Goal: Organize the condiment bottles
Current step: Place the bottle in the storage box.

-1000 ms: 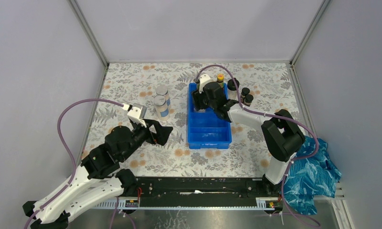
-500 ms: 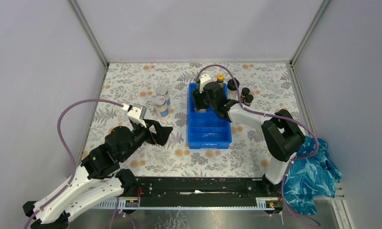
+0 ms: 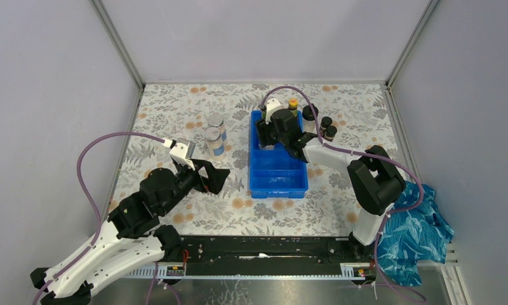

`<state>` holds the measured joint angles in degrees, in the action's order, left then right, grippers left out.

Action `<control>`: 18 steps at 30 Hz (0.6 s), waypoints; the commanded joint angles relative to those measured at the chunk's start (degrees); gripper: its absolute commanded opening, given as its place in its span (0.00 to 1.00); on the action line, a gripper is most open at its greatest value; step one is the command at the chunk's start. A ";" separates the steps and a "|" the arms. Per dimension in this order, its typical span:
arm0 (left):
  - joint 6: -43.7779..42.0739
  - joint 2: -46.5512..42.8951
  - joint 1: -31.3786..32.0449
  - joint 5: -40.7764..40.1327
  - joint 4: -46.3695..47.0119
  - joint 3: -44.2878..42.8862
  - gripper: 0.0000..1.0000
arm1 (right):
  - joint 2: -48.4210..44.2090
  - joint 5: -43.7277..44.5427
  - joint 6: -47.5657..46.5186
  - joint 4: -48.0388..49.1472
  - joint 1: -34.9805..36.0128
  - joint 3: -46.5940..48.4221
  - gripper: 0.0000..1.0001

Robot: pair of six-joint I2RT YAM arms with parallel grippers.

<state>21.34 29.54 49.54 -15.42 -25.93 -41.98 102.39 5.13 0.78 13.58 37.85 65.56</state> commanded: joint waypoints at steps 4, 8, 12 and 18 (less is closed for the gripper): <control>-0.60 -0.34 0.34 0.39 1.08 0.89 0.99 | -0.40 1.02 0.26 4.16 -0.36 0.62 0.72; -0.51 -0.28 0.36 0.47 1.07 0.93 0.99 | -0.61 0.86 0.11 3.87 -0.40 0.92 0.76; -0.34 -0.37 0.33 0.54 1.15 0.84 0.99 | -0.83 0.64 0.03 3.68 -0.37 1.19 0.78; -0.25 -0.44 0.32 0.35 0.58 0.18 0.99 | -1.54 0.59 0.00 3.12 -0.37 1.81 0.82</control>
<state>21.39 29.54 49.54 -15.42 -25.96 -41.98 102.41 5.08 0.78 14.72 37.80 65.54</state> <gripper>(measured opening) 0.986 0.808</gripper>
